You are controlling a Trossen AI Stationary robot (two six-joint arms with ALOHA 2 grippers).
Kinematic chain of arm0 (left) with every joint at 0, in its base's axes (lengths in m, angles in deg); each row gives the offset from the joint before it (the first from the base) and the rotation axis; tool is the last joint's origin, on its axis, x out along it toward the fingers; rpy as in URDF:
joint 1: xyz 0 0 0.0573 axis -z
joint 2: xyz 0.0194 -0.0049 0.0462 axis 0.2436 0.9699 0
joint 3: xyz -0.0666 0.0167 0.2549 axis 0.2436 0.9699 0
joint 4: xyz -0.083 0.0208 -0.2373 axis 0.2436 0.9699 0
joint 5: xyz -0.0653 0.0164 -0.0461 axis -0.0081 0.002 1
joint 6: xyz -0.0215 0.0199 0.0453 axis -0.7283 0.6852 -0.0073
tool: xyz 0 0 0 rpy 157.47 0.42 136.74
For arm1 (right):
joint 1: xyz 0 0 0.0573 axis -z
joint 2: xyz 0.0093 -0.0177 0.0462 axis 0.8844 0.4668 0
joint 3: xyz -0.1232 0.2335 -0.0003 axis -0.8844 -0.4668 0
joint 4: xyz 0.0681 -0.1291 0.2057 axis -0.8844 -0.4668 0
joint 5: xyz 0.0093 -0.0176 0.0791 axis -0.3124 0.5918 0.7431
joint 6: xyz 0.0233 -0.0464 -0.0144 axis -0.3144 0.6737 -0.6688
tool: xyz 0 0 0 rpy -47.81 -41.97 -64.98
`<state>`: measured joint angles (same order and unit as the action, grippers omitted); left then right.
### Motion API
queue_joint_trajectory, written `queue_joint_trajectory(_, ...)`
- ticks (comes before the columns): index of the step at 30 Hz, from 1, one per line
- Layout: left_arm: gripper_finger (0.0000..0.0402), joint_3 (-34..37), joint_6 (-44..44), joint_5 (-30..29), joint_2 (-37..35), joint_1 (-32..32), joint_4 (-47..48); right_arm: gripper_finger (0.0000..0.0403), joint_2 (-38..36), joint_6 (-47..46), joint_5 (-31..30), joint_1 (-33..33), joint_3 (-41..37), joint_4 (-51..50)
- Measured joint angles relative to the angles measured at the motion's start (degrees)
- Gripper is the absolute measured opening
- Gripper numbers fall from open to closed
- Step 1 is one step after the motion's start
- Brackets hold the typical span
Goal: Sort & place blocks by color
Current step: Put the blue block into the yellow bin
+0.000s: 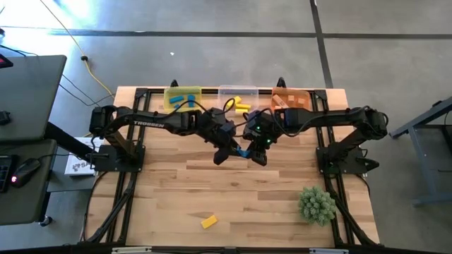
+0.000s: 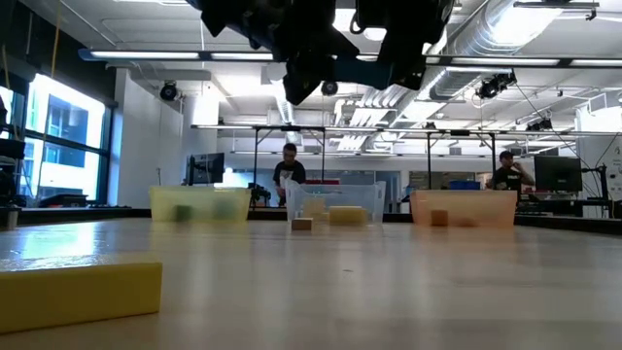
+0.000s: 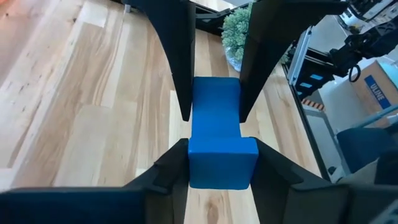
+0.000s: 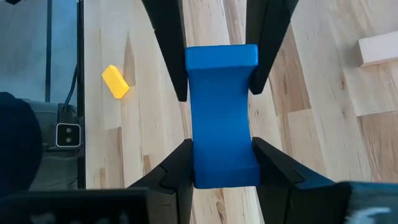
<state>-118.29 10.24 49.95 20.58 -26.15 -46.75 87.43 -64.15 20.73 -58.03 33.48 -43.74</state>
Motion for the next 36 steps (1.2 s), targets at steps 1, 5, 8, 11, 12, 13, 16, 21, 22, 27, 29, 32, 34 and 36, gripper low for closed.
queue_joint_trajectory(1,0.0105,0.0,0.3,0.0,0.0,0.0,0.0,0.0109,0.0,0.0,0.1,0.2,0.0,0.0)
queue_joint_trajectory(5,0.0105,0.0,1.2,-0.1,0.0,0.0,0.0,0.0109,0.0,0.5,0.9,0.9,0.0,0.0)
queue_joint_trajectory(8,0.0105,0.0,1.4,-0.2,0.0,-0.1,0.0,0.0109,0.0,0.8,1.3,1.1,0.0,0.0)
queue_joint_trajectory(11,0.0105,0.0,1.8,0.0,0.0,-0.6,0.0,0.0118,0.0,1.3,0.9,1.1,0.0,0.0)
queue_joint_trajectory(12,0.0105,0.0,2.1,0.0,0.0,-0.8,0.0,0.0133,0.0,1.3,0.2,1.1,0.0,0.0)
queue_joint_trajectory(13,0.0105,0.0,2.3,-0.2,0.0,-0.9,0.0,0.0151,0.0,1.1,-1.0,1.1,0.0,0.2)
queue_joint_trajectory(16,0.0105,0.0,3.8,-0.2,0.0,-1.6,0.5,0.0208,0.0,1.2,-4.5,1.1,0.0,0.7)
queue_joint_trajectory(21,0.0105,0.0,7.0,0.0,0.0,-4.1,4.7,0.0268,0.0,1.3,-8.7,2.4,0.0,0.4)
queue_joint_trajectory(22,0.0105,0.0,7.8,-0.2,0.0,-4.7,5.8,0.0273,0.0,1.3,-9.1,2.9,0.0,0.4)
queue_joint_trajectory(27,0.0105,0.0,12.5,-4.0,0.0,-8.8,10.7,0.028,0.0,-0.6,-9.2,5.9,0.0,0.5)
queue_joint_trajectory(29,0.0105,0.0,14.4,-5.5,0.0,-10.8,12.2,0.028,0.0,-1.1,-9.2,7.0,0.0,0.7)
queue_joint_trajectory(32,0.0105,0.0,17.1,-6.5,0.0,-14.3,14.0,0.0281,0.0,-1.1,-9.2,8.6,0.0,1.4)
queue_joint_trajectory(34,0.0105,0.0,18.7,-6.7,0.0,-16.9,15.2,0.0281,0.0,-1.1,-9.2,9.4,0.0,3.0)
queue_joint_trajectory(36,0.0105,0.0,20.0,-7.0,0.0,-19.5,16.1,0.0281,0.0,-1.1,-9.2,10.2,0.0,5.0)
